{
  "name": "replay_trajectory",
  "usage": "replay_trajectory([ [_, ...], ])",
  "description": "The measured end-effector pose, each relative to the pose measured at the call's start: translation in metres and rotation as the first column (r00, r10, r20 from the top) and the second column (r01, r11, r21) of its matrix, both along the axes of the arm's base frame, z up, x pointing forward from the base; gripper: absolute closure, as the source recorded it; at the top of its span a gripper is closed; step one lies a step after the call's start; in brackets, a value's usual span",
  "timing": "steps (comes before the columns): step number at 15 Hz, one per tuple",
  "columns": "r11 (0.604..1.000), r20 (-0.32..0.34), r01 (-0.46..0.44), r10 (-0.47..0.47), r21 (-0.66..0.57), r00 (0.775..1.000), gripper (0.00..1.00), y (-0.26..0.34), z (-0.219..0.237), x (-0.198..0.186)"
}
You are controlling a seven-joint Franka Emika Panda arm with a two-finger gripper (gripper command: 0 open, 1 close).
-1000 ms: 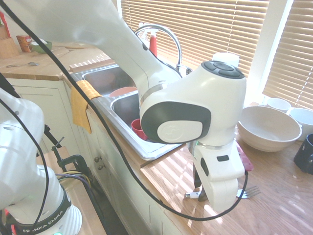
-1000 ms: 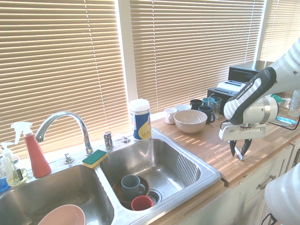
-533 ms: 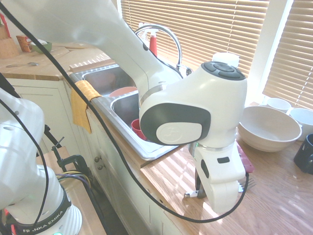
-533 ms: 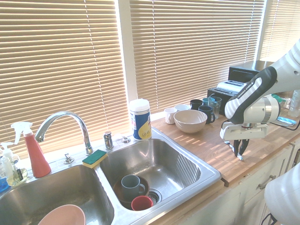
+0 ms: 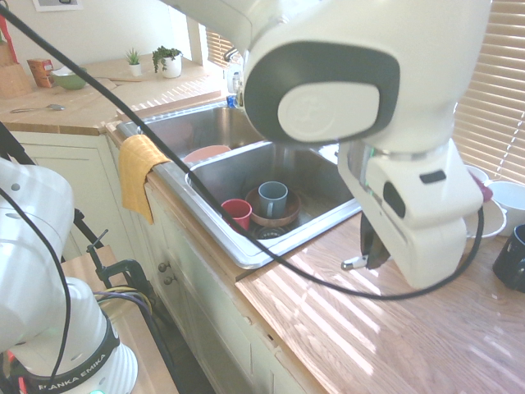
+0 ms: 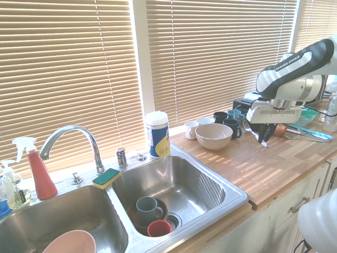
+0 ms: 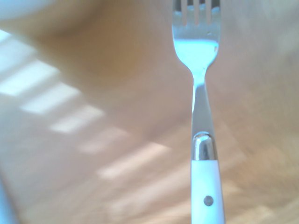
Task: Put the fork into the sink
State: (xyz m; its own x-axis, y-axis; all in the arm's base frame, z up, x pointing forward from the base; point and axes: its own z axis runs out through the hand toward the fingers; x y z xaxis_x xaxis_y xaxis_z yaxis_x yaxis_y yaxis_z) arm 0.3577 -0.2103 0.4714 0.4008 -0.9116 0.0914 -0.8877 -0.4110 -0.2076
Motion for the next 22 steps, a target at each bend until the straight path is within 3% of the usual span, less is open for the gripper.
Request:
replay_trajectory([
  [3, 0.980, 0.012, -0.190, 0.191, -0.061, 0.982, 1.00, 0.083, 0.032, 0.019],
  [7, 0.904, -0.019, -0.420, 0.420, -0.083, 0.907, 1.00, 0.194, 0.030, 0.038],
  [9, 0.867, -0.046, -0.493, 0.491, -0.077, 0.870, 1.00, 0.233, 0.017, 0.043],
  [11, 0.844, -0.067, -0.529, 0.525, -0.082, 0.848, 1.00, 0.267, -0.008, 0.050],
  [14, 0.839, -0.078, -0.538, 0.533, -0.080, 0.842, 1.00, 0.303, -0.072, 0.061],
  [22, 0.870, -0.120, -0.486, 0.476, -0.080, 0.871, 1.00, 0.322, -0.200, 0.116],
])
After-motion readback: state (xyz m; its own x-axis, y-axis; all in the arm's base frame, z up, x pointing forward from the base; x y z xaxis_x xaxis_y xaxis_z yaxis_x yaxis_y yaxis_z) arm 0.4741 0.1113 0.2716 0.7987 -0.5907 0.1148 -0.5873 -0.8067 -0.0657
